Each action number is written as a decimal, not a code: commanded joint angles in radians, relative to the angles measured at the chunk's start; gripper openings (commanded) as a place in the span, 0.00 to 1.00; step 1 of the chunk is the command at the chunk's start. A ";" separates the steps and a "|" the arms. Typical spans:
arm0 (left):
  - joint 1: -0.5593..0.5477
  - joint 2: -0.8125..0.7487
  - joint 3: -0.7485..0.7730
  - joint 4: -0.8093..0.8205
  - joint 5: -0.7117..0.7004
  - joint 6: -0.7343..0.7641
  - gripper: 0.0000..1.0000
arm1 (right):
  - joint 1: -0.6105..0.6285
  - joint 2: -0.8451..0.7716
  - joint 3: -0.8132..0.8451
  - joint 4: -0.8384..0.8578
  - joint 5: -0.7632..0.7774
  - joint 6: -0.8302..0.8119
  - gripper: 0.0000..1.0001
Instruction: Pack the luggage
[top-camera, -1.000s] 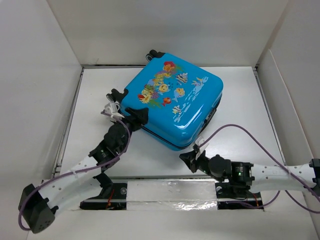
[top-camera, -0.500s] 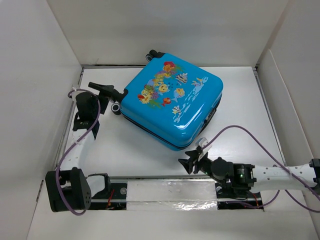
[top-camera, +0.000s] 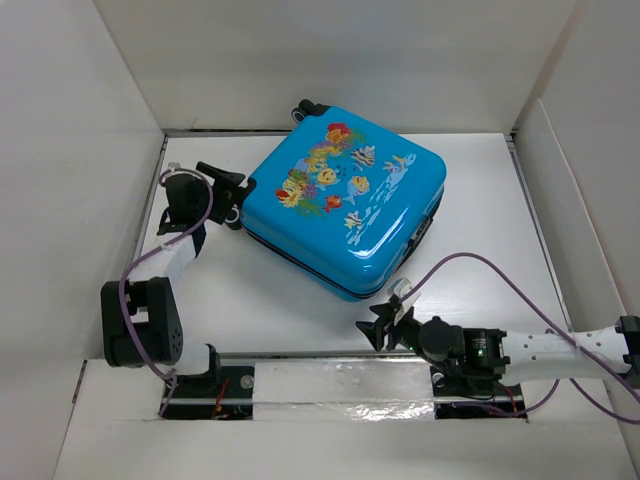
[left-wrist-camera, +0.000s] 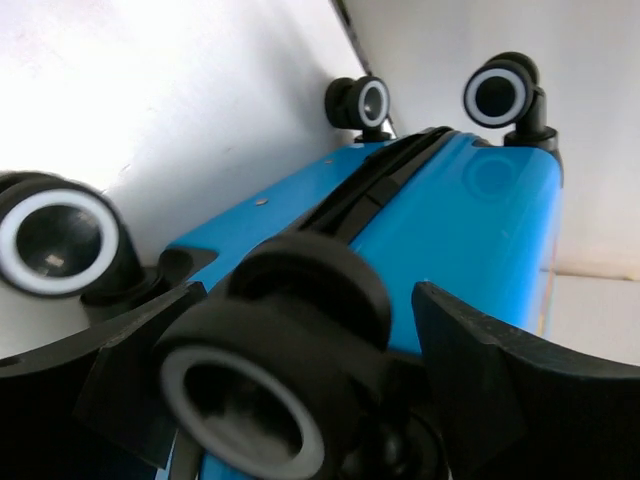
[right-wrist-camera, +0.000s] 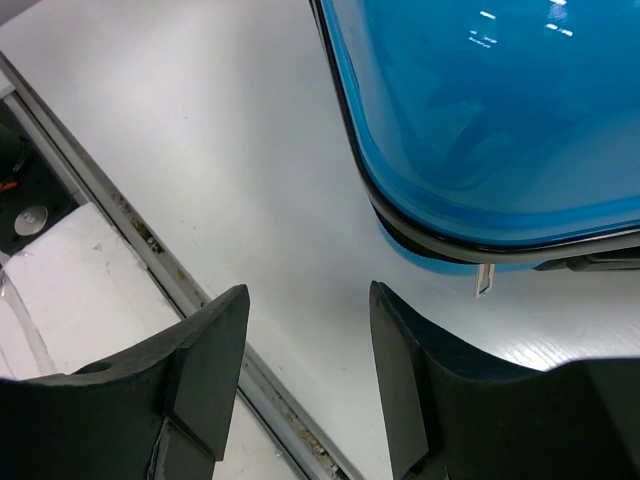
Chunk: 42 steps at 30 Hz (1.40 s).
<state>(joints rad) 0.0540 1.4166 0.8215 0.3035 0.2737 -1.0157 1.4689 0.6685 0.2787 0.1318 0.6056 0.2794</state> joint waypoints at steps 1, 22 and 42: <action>0.004 0.005 0.016 0.202 0.057 -0.047 0.80 | 0.013 0.014 0.030 0.068 0.011 -0.002 0.58; 0.004 -0.110 0.260 0.088 0.119 -0.031 0.06 | 0.031 -0.070 0.139 -0.129 0.026 -0.013 0.91; 0.004 0.087 0.222 0.028 0.067 0.086 0.10 | -0.008 -0.165 0.085 -0.307 0.241 0.100 0.23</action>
<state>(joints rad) 0.0666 1.5188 1.0077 0.2443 0.3138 -1.0348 1.4807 0.5114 0.3618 -0.1947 0.7990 0.3958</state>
